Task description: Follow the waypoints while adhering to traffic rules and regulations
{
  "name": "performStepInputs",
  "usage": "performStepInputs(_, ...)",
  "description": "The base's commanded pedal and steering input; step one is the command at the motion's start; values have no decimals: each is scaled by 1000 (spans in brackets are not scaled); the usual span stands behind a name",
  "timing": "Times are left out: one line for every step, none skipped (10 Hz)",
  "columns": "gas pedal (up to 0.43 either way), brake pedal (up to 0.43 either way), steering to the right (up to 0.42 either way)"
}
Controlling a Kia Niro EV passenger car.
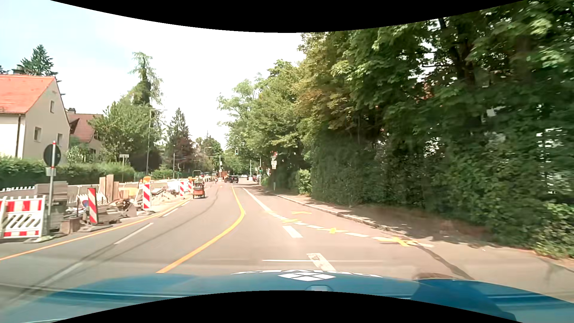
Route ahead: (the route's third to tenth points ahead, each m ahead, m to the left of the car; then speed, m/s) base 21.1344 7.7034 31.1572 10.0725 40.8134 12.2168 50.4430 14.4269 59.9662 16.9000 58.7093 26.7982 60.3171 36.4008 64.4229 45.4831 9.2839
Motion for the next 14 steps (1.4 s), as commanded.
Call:
performStepInputs(130,0,-48)
performStepInputs(130,0,-52)
performStepInputs(138,0,-54)
performStepInputs(138,0,-57)
performStepInputs(138,0,-60)
performStepInputs(138,0,-61)
performStepInputs(138,0,-63)
performStepInputs(150,0,-65)
performStepInputs(150,0,-65)
performStepInputs(150,0,-65)
performStepInputs(150,0,-65)
performStepInputs(150,0,-65)
performStepInputs(150,0,-65)
performStepInputs(150,0,-64)
